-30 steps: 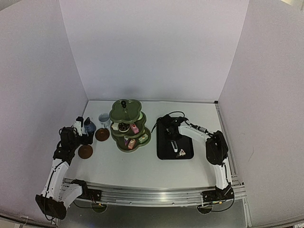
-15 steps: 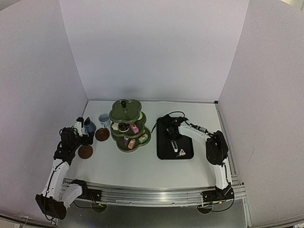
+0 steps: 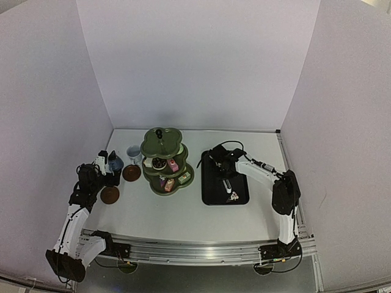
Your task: Serve the afternoon tea
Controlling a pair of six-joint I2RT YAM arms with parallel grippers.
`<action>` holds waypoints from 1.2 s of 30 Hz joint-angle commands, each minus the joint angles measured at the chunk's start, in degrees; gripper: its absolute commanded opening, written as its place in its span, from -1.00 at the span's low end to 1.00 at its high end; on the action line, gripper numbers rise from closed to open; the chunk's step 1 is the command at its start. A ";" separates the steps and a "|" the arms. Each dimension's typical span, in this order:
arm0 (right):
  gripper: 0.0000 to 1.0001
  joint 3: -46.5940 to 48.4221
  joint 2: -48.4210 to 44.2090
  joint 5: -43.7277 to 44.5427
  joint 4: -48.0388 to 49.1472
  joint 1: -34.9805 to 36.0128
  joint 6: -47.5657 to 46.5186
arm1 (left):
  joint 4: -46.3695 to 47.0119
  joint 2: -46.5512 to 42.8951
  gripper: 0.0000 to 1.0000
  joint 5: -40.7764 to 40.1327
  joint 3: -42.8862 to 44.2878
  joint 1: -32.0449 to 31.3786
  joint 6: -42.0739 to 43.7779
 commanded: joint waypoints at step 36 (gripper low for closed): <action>-1.00 40.92 1.52 9.35 -13.61 16.81 -16.04 | 1.75 -2.92 0.75 2.71 -6.87 0.27 -3.34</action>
